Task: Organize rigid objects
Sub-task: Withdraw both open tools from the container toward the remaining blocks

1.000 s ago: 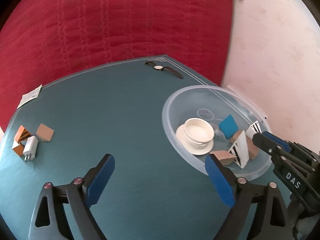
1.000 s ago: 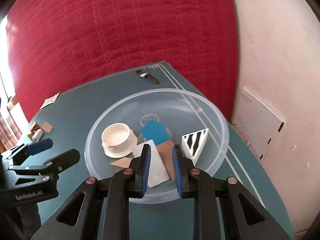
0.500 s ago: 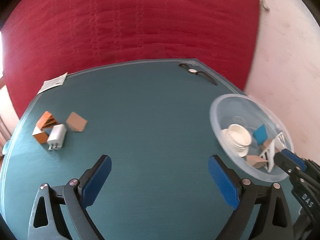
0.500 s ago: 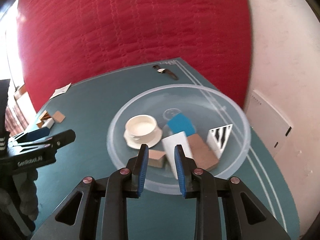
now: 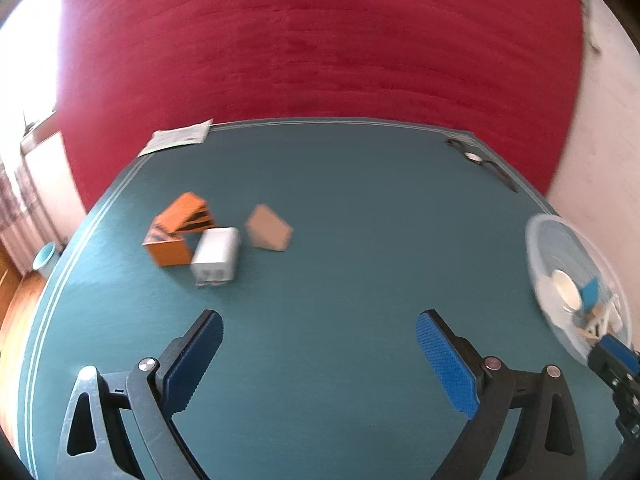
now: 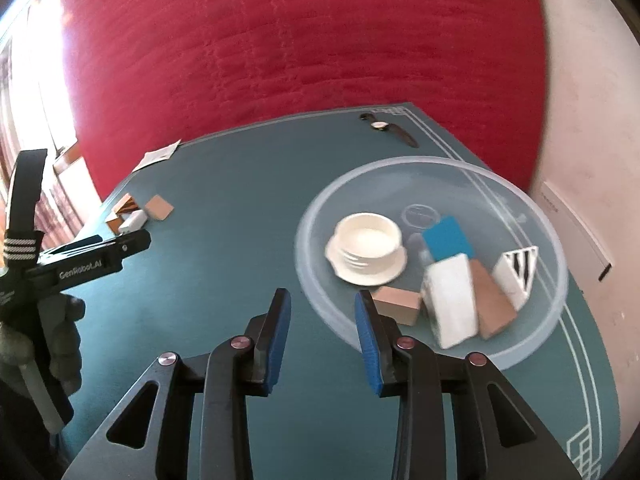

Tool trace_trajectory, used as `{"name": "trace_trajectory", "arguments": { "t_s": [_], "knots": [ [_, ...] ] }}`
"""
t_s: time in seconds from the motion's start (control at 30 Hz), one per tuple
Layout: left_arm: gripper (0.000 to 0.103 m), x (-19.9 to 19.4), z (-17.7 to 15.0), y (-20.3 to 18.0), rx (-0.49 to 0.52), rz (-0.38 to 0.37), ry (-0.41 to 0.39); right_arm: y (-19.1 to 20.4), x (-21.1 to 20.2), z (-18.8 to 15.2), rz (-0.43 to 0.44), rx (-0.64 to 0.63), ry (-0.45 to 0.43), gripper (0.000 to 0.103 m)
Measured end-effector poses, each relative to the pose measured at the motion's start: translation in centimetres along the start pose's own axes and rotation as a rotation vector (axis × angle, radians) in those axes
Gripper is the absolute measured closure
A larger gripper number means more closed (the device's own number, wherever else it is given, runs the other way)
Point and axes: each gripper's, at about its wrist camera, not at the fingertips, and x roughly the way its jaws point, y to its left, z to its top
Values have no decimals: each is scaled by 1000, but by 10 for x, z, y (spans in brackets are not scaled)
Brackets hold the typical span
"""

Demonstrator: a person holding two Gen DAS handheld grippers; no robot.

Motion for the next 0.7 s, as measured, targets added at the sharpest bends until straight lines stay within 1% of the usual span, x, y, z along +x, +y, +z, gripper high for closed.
{"name": "trace_trajectory", "arguments": {
  "t_s": [0.27,0.43,0.7],
  "knots": [
    [4,8,1,46,-79,75,31,30,14,2,80,-23,39,68],
    [4,11,5,68,-127,82,45,47,21,-1,117,-44,65,68],
    [4,22,17,93,-169,108,56,63,29,-3,149,-59,93,68]
  ]
}}
